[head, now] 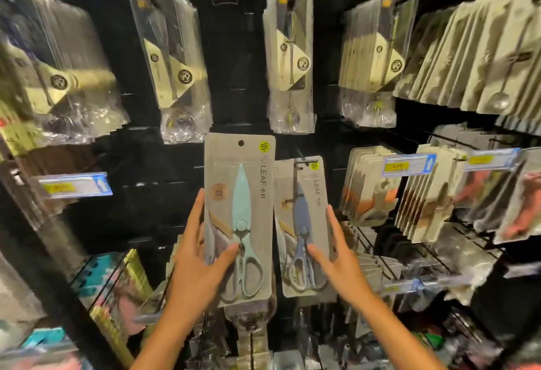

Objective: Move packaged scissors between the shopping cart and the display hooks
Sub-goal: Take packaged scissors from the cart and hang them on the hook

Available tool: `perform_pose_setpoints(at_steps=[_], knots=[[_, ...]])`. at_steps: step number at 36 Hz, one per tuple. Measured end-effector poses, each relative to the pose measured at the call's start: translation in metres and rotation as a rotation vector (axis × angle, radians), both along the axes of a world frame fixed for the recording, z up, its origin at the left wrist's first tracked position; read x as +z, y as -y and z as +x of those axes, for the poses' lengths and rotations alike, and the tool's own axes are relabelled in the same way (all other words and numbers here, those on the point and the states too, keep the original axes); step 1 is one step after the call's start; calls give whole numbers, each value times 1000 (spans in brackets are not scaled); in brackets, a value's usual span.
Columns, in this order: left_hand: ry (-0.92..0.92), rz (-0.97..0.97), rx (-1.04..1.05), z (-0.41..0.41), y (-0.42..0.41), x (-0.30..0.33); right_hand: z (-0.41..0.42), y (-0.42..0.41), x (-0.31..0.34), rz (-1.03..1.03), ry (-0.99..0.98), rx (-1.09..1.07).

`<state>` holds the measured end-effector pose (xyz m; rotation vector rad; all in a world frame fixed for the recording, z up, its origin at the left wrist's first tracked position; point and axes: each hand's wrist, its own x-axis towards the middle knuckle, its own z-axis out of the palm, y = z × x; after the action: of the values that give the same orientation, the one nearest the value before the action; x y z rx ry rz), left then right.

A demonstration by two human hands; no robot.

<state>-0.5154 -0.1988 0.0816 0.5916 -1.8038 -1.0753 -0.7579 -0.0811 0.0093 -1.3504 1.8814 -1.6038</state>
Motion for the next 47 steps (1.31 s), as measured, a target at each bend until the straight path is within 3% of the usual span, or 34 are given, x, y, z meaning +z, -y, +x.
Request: perform_pose_setpoints(at_steps=[14,28,38,42,47], knots=[[-61,-83,-24,-7,28,15,-33,68,-8,153,-230,-187],[-112,-107,29,-18,33,18,-80,137,-4,289,-286,-227],[-141,-123,40,-22,31,15,-79,131,-19,148,-196,-198],[-143,-126,25,-23,30,11,-52,110,-14,-41,-81,-165],[-123,-118,3,-25,24,2,0,71,18,-245,83,39]])
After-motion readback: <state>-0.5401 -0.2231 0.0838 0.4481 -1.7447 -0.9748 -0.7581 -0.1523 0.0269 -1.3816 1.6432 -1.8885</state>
